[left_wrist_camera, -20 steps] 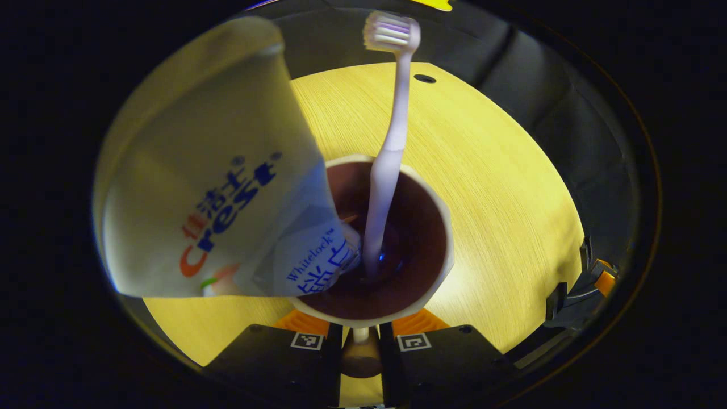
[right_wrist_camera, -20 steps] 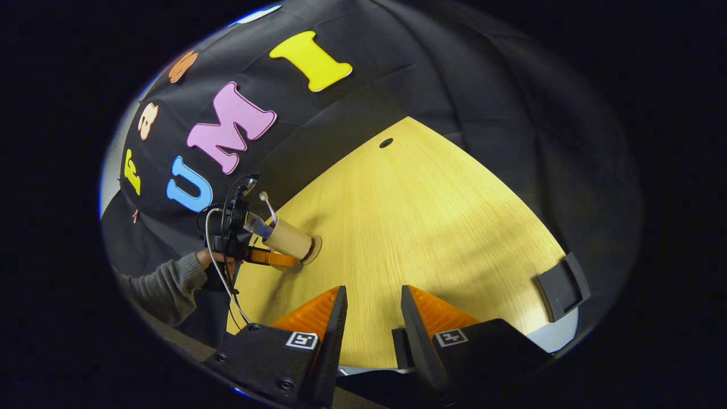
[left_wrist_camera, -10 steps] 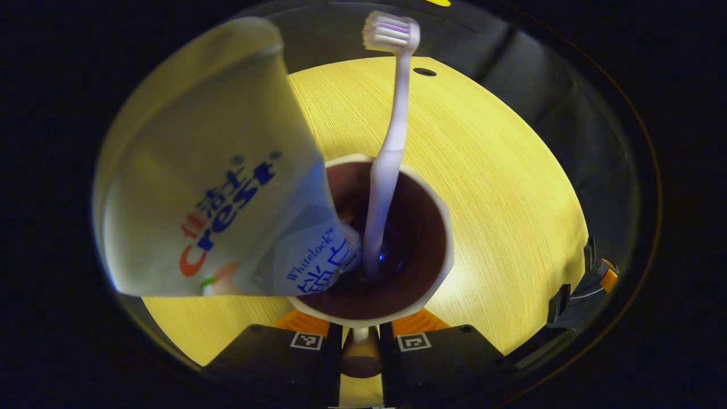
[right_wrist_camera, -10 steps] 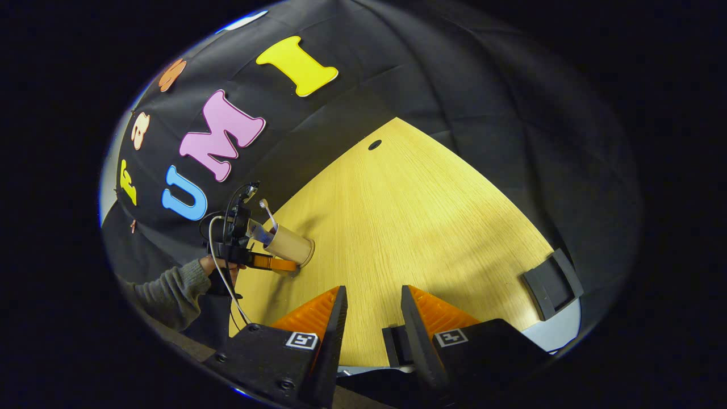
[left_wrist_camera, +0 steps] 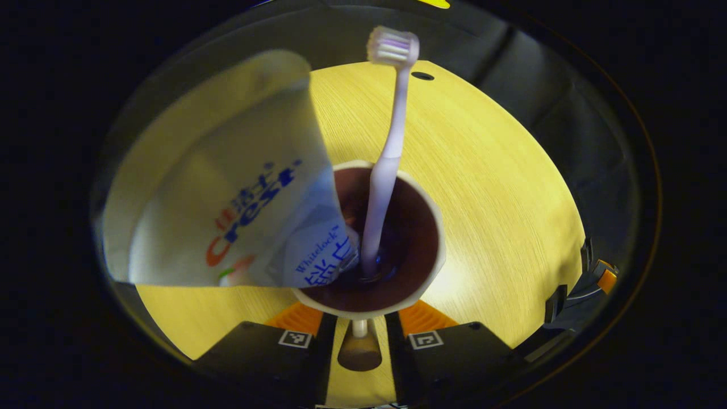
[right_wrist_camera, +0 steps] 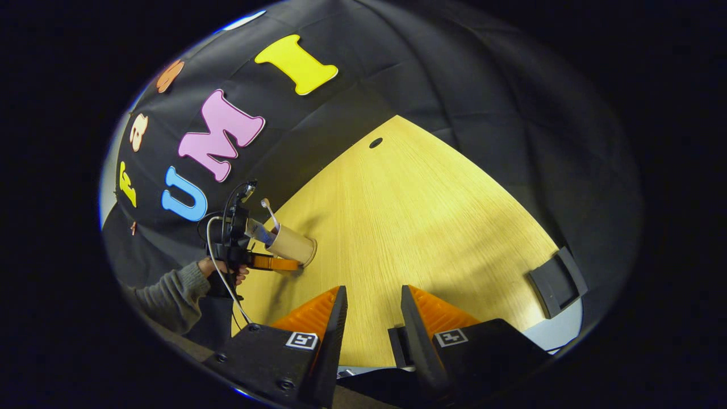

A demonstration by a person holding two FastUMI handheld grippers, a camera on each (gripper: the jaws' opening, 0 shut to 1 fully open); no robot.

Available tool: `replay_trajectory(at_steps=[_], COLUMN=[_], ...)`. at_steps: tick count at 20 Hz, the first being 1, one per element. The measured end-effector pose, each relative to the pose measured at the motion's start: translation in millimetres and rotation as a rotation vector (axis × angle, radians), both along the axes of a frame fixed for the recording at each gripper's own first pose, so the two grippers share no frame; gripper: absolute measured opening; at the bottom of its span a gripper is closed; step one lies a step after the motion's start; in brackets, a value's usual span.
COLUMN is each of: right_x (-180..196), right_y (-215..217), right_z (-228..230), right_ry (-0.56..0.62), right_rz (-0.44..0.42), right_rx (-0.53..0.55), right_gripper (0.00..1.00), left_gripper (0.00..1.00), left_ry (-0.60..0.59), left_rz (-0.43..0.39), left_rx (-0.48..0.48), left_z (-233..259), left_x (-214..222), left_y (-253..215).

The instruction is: Put the toothbrush and toothpaste on the desktop into the cup, then pick up the cup and place it on the coaster on the desktop.

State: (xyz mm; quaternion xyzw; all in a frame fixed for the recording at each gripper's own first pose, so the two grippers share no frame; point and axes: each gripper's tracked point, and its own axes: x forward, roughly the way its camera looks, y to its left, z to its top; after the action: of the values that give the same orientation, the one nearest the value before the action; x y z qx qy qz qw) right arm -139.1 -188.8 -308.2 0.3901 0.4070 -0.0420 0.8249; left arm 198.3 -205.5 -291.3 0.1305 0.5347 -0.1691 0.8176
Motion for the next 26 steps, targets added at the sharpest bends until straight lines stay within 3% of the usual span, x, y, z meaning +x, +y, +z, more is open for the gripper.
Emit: replay_trajectory(at_steps=[1, 5, 8, 13, 18, 26], right_x=[1.3, 6.6, 16.8, 32.5, 51.6, 71.9], right_y=[1.3, 4.0, 15.4, 44.5, 81.0, 150.4], right_z=[1.2, 5.2, 10.6, 19.4, 35.4, 54.6], right_ry=[-0.001, -0.013, -0.014, -0.015, -0.055, -0.092], right_rz=[0.002, 0.017, 0.04, 0.09, 0.162, 0.26], right_rx=[0.002, -0.029, -0.027, -0.017, -0.028, -0.009], right_gripper=[0.59, 0.59, 0.59, 0.59, 0.59, 0.59], left_gripper=[0.52, 0.73, 0.82, 0.86, 0.86, 0.89], left_ry=[-0.005, -0.074, -0.124, -0.222, -0.315, -0.468], left_rz=[-0.005, -0.041, -0.044, -0.012, 0.066, 0.133], left_rx=[-0.006, -0.036, -0.058, -0.103, -0.252, -0.379], left_z=[3.4, 26.5, 45.0, 80.8, 121.1, 156.4], left_x=[-1.2, -7.3, -16.1, -31.3, -63.9, -115.3], left_y=[-0.9, -4.7, -2.0, 19.0, 42.0, 93.4])
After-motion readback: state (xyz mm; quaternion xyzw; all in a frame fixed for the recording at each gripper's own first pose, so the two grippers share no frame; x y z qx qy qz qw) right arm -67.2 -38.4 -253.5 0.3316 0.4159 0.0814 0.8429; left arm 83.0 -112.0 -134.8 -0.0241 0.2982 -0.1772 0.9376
